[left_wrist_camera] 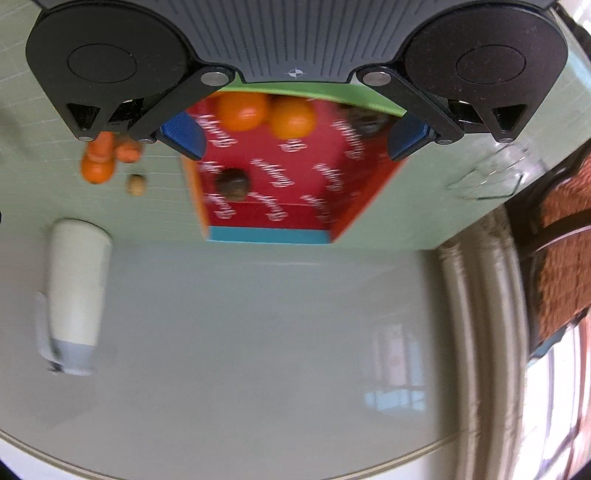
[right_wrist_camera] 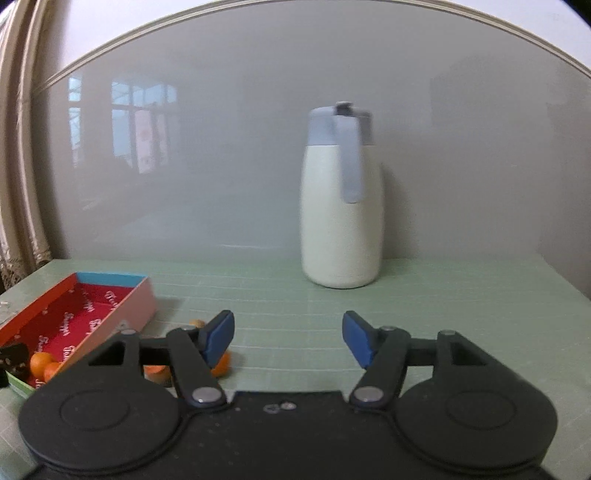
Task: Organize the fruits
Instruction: 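Move the left gripper to a mandarin on the table and grasp it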
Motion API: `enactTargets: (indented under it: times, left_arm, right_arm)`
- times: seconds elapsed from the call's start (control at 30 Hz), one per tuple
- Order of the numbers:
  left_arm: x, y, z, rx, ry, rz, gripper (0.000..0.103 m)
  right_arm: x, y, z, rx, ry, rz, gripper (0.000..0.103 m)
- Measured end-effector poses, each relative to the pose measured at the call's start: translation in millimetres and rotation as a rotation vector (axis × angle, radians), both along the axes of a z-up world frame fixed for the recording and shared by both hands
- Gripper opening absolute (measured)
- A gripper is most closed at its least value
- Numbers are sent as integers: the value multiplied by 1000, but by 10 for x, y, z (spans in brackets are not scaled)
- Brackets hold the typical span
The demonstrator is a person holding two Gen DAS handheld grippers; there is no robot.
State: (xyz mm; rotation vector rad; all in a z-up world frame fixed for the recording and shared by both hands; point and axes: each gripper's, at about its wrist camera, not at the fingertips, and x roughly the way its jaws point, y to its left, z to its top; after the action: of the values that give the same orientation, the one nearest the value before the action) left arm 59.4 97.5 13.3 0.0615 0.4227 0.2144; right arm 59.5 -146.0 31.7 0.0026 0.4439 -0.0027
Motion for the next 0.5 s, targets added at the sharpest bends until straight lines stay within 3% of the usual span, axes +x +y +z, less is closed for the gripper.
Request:
enactTargets:
  times: [0.13,0.33,0.4,0.5]
  left_arm:
    - [8,-269,16,21,-41,-75,103]
    - [40,-517,8,-21,-51,-147,102]
    - [54,-603,5,-31,-51,-171,89]
    - [93,-737,-27,-37,-29,-206,84]
  right_arm:
    - [-42,-169,3,5,1,-32,64]
    - [-66,-324,-22,3,13,-63,64]
    - [-86,-363,-21,1,5,-72,64]
    - [-95,-405,-33,3,11,-82,64]
